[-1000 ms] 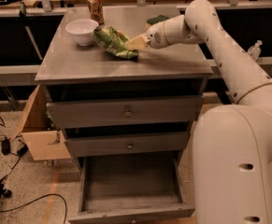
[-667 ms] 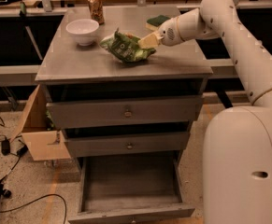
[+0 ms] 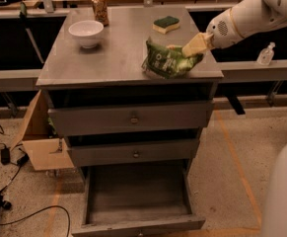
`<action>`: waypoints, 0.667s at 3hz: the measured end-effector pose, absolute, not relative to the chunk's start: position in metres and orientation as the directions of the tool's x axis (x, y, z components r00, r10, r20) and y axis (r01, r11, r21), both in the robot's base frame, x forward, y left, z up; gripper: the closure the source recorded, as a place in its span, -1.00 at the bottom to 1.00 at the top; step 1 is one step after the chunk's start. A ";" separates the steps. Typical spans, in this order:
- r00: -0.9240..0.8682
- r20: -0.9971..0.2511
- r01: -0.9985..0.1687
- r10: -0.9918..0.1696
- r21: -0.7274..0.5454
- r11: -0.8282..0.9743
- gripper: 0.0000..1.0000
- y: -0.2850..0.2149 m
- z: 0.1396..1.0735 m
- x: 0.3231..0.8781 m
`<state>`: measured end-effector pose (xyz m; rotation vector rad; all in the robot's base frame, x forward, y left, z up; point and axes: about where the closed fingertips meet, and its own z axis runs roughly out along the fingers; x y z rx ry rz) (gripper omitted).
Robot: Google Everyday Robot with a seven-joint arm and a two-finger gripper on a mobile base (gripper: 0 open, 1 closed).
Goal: Place green jalapeno chip bag into bottom drawer
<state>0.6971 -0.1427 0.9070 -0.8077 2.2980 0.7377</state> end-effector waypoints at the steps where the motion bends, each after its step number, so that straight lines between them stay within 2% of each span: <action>1: -0.769 -0.576 -0.559 -0.277 0.395 0.729 1.00 -0.159 0.915 0.635; 2: -0.836 -0.526 -0.428 -0.154 0.452 0.782 1.00 -0.158 0.935 0.577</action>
Offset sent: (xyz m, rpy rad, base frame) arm -0.2622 0.0126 -0.1104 0.0030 0.6701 -0.3973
